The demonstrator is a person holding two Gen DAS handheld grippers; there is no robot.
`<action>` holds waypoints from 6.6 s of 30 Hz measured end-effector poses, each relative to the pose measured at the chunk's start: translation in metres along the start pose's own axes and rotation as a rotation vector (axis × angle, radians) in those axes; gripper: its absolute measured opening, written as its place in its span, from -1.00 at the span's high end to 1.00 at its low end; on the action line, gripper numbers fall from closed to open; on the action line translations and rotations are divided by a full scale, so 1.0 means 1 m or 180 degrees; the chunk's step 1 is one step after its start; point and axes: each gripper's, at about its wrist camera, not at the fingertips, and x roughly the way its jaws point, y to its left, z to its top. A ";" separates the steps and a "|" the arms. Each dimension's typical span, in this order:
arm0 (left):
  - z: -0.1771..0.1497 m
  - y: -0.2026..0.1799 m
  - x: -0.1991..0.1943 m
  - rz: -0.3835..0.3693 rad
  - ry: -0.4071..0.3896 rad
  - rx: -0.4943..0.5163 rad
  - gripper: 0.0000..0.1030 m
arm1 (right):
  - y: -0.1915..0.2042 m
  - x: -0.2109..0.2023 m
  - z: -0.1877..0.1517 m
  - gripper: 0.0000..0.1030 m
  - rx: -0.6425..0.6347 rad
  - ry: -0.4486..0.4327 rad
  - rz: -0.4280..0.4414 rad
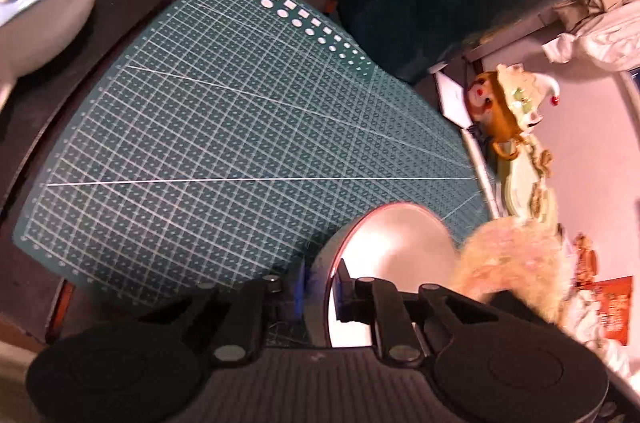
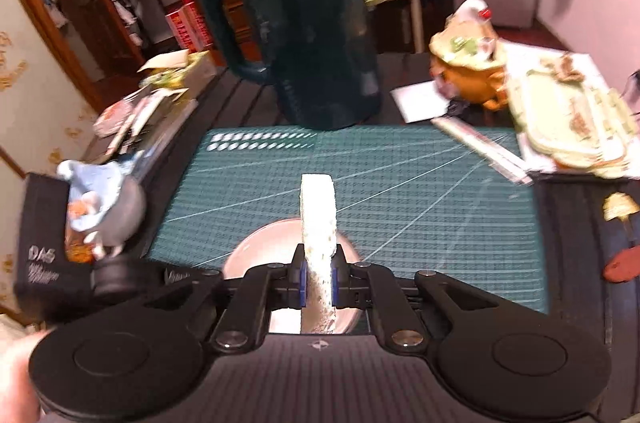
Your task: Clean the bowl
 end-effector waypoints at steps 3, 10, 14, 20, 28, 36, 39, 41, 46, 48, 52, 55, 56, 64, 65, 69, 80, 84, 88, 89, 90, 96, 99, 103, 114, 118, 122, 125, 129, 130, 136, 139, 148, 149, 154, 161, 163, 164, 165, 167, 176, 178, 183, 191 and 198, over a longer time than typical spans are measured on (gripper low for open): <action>-0.002 0.001 -0.002 0.0044 0.0008 0.0024 0.73 | 0.001 0.011 -0.002 0.81 0.0014 0.0106 0.0082; -0.012 0.011 -0.003 0.0016 0.0133 -0.0092 0.73 | 0.006 0.043 -0.010 0.82 0.0013 0.0407 0.0195; -0.010 0.016 0.005 0.0009 0.0164 -0.0158 0.76 | 0.007 0.056 -0.013 0.82 0.0014 0.0501 0.0219; -0.005 0.018 0.011 0.0020 0.0167 -0.0153 0.72 | 0.006 0.070 -0.017 0.82 -0.0065 0.0546 0.0042; -0.002 0.018 0.014 0.0023 0.0176 -0.0151 0.71 | 0.034 0.044 -0.021 0.84 -0.0685 0.0156 -0.0881; -0.002 0.019 0.014 0.0003 0.0198 -0.0204 0.71 | 0.033 0.016 -0.010 0.83 -0.0606 -0.0135 -0.0666; -0.002 0.021 0.015 -0.0013 0.0208 -0.0230 0.71 | 0.020 0.028 -0.008 0.83 -0.0316 0.0111 -0.0251; -0.002 0.021 0.015 -0.0016 0.0210 -0.0237 0.71 | 0.015 0.039 -0.008 0.83 -0.0204 0.0248 -0.0145; -0.003 0.021 0.014 -0.0026 0.0216 -0.0248 0.72 | 0.002 0.067 -0.012 0.83 0.0048 0.0530 0.0068; -0.003 0.021 0.014 -0.0029 0.0218 -0.0240 0.72 | 0.007 0.066 -0.015 0.83 -0.0052 0.0510 -0.0065; -0.004 0.022 0.014 -0.0039 0.0224 -0.0244 0.71 | 0.028 0.061 -0.020 0.83 -0.0482 0.0383 -0.0591; -0.004 0.022 0.015 -0.0039 0.0227 -0.0238 0.71 | 0.035 0.053 -0.021 0.84 -0.0655 0.0285 -0.0792; -0.004 0.022 0.015 -0.0039 0.0227 -0.0237 0.70 | 0.036 0.050 -0.021 0.84 -0.0700 0.0254 -0.0848; -0.004 0.021 0.015 -0.0027 0.0214 -0.0266 0.70 | 0.024 0.019 -0.009 0.83 -0.0570 0.0014 -0.0806; -0.003 0.021 0.014 -0.0027 0.0214 -0.0268 0.69 | 0.022 0.016 -0.007 0.83 -0.0515 -0.0008 -0.0747; -0.001 0.019 0.014 -0.0023 0.0210 -0.0280 0.70 | 0.012 0.019 -0.004 0.83 -0.0192 0.0100 -0.0177; 0.002 0.019 0.016 -0.0034 0.0211 -0.0291 0.70 | 0.001 0.067 -0.014 0.83 0.0088 0.0544 0.0091; 0.001 0.018 0.015 -0.0035 0.0211 -0.0296 0.69 | 0.013 0.063 -0.018 0.83 -0.0213 0.0476 -0.0335; 0.001 0.018 0.015 -0.0040 0.0218 -0.0292 0.67 | 0.025 0.050 -0.018 0.84 -0.0507 0.0327 -0.0704; 0.000 0.018 0.015 -0.0040 0.0219 -0.0288 0.67 | 0.028 0.046 -0.017 0.84 -0.0554 0.0292 -0.0756; 0.000 0.018 0.015 -0.0038 0.0217 -0.0287 0.67 | 0.031 0.040 -0.017 0.84 -0.0606 0.0237 -0.0803; -0.001 0.017 0.015 -0.0034 0.0215 -0.0294 0.66 | 0.034 0.018 -0.014 0.83 -0.0674 -0.0026 -0.0902; -0.002 0.017 0.014 -0.0038 0.0217 -0.0300 0.66 | 0.026 0.013 -0.009 0.83 -0.0567 -0.0100 -0.0695; -0.001 0.018 0.013 -0.0046 0.0218 -0.0297 0.65 | 0.013 0.024 -0.005 0.83 -0.0238 0.0151 -0.0090; -0.002 0.021 0.012 -0.0026 0.0195 -0.0232 0.65 | 0.010 0.066 -0.017 0.83 -0.0227 0.0492 -0.0318; -0.002 0.020 0.012 -0.0022 0.0188 -0.0229 0.65 | 0.029 0.050 -0.020 0.84 -0.0594 0.0275 -0.0813; -0.002 0.020 0.013 -0.0016 0.0189 -0.0219 0.65 | 0.031 0.029 -0.017 0.83 -0.0651 0.0076 -0.0900; -0.003 0.021 0.014 -0.0012 0.0191 -0.0219 0.65 | 0.029 0.014 -0.012 0.83 -0.0600 -0.0077 -0.0876; -0.001 0.021 0.015 -0.0008 0.0194 -0.0216 0.64 | 0.019 0.014 -0.008 0.83 -0.0363 -0.0026 -0.0336; -0.001 0.021 0.016 -0.0007 0.0195 -0.0213 0.64 | 0.018 0.018 -0.009 0.83 -0.0303 0.0072 -0.0204; 0.000 0.020 0.016 0.0004 0.0200 -0.0195 0.66 | 0.014 0.053 -0.016 0.83 -0.0182 0.0449 -0.0082; -0.001 0.021 0.015 -0.0002 0.0201 -0.0181 0.64 | 0.012 0.063 -0.018 0.83 -0.0134 0.0551 -0.0034; -0.001 0.019 0.014 0.0016 0.0179 -0.0129 0.64 | 0.025 0.039 -0.017 0.84 -0.0540 0.0227 -0.0741; -0.001 0.019 0.014 0.0028 0.0170 -0.0108 0.63 | 0.025 0.035 -0.016 0.83 -0.0555 0.0186 -0.0748; -0.004 0.006 0.009 0.0184 -0.0009 0.0167 0.70 | 0.018 0.013 -0.006 0.83 -0.0495 -0.0064 -0.0767; 0.001 0.002 0.005 0.0107 -0.0115 0.0270 0.73 | -0.008 0.000 0.004 0.82 -0.0199 -0.0166 -0.0727; 0.001 0.000 0.001 0.0119 -0.0074 0.0275 0.70 | -0.015 0.000 0.007 0.82 -0.0145 -0.0169 -0.0743; 0.000 -0.001 -0.002 0.0146 -0.0050 0.0284 0.63 | -0.015 0.000 0.007 0.82 -0.0145 -0.0166 -0.0747; -0.002 -0.003 -0.004 0.0173 -0.0026 0.0293 0.57 | -0.015 0.001 0.007 0.82 -0.0170 -0.0153 -0.0755; -0.007 -0.001 -0.006 0.0186 0.0053 0.0258 0.45 | -0.015 0.006 0.005 0.82 -0.0190 -0.0101 -0.0745; -0.028 -0.002 0.001 0.0111 0.0259 0.0138 0.57 | -0.029 0.026 0.001 0.82 -0.0001 0.0234 -0.0439; -0.029 -0.004 0.002 0.0160 0.0186 0.0159 0.60 | -0.029 0.027 0.000 0.82 0.0016 0.0267 -0.0386; -0.016 0.003 0.000 0.0193 0.0039 0.0097 0.69 | -0.029 0.027 -0.001 0.82 0.0033 0.0347 -0.0263; 0.003 0.013 -0.002 0.0129 -0.0119 -0.0008 0.74 | -0.036 0.026 -0.005 0.82 0.0172 0.0492 -0.0005; -0.010 0.007 -0.014 0.0155 0.0004 -0.0103 0.70 | -0.029 -0.007 0.003 0.82 0.0121 -0.0080 -0.0021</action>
